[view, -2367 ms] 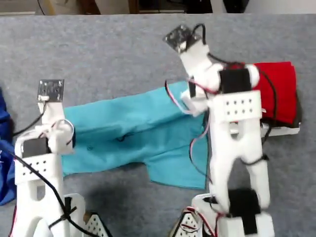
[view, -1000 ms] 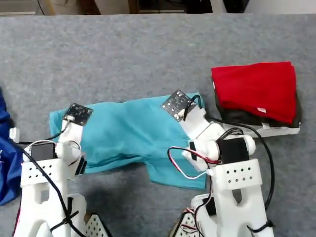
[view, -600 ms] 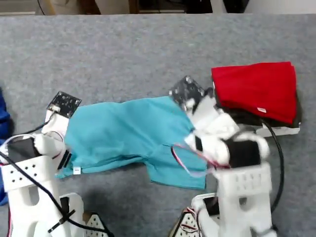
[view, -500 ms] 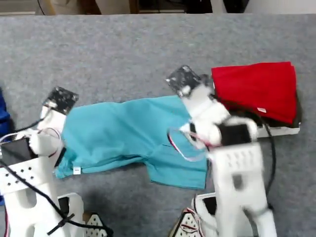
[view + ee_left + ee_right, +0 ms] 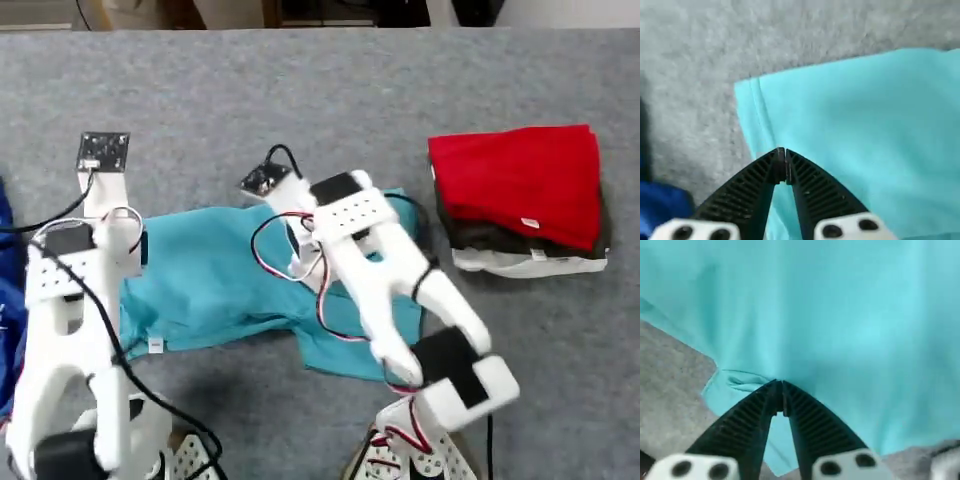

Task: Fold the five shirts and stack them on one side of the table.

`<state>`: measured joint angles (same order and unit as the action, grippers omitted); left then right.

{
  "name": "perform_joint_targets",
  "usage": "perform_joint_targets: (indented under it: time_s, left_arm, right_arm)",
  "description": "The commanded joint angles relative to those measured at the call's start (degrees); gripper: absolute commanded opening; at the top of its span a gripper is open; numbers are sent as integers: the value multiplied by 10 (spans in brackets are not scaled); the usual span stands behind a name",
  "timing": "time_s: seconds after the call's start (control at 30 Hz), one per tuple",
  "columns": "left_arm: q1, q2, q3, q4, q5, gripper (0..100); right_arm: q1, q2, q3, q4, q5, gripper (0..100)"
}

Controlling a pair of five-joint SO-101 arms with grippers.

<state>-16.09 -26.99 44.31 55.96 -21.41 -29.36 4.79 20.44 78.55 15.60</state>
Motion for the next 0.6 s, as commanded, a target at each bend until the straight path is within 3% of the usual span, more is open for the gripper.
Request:
perform_joint_targets:
  time_s: [0.0,0.27,0.5,0.57]
  left_arm:
    - [2,15,-2,-12,5,18]
    - [2,15,-4,-12,5,18]
    - [2,21,0,-29,5,18]
    - [-6,21,0,-33,5,18]
  right_arm:
    - [-7,5,-25,24,-4,3]
    - [-36,-51,-1,108,-3,3]
    - [-168,-131,160,87,11,3]
    - [-174,-153,170,82,11,3]
